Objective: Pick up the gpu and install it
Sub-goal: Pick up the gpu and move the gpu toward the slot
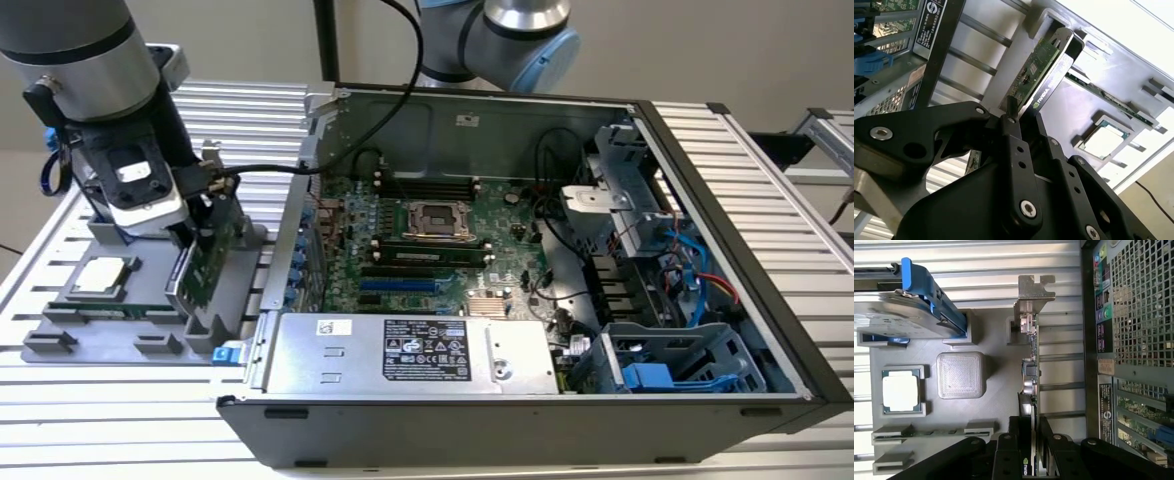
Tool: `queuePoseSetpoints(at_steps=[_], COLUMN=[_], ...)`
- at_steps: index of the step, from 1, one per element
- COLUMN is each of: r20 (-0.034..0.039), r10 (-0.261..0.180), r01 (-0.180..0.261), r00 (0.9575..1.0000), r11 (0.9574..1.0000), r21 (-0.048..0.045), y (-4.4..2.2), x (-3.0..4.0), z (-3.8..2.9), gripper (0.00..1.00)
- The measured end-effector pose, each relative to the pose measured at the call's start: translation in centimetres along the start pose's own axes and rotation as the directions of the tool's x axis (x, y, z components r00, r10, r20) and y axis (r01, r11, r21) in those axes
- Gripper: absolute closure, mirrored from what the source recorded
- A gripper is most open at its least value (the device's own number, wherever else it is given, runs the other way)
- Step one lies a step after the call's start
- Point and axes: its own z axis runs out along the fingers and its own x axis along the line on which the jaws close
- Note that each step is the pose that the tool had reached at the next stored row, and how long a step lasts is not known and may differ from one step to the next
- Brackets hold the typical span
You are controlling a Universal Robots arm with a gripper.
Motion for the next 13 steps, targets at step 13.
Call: queuePoseSetpoints(at_steps=[13], r20=[0.0000], r10=[0.000], r01=[0.000], r00=[1.0000], r11=[1.0000], r21=[0.0000], y=[0.08], x=[-0.06], z=[-1.53], gripper=[1.00])
